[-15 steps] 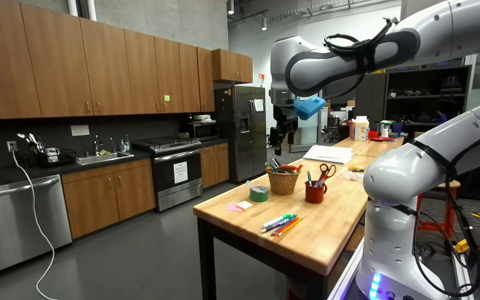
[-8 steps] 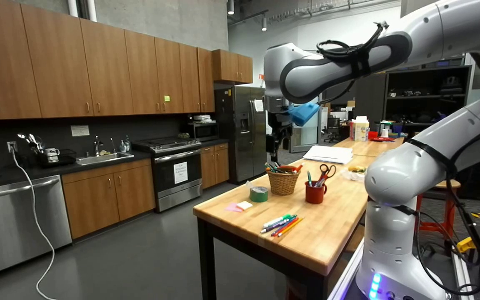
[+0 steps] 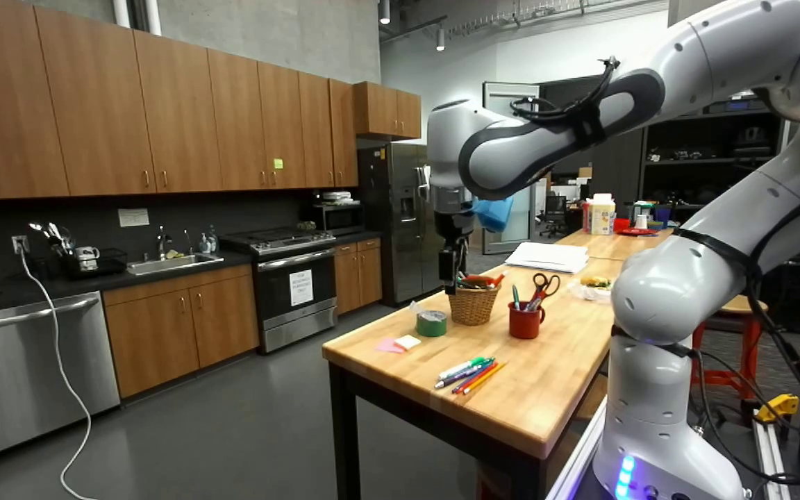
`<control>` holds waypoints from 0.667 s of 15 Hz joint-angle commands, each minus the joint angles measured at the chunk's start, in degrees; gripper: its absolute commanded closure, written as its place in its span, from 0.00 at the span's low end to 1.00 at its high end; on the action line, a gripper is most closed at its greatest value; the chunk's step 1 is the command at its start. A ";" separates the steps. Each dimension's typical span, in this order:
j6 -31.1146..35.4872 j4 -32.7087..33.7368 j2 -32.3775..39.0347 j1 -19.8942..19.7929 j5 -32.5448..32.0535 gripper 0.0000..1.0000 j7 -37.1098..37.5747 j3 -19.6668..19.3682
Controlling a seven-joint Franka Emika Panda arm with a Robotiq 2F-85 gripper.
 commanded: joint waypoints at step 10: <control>17.03 -4.73 8.84 4.03 -4.66 0.00 -28.58 -11.80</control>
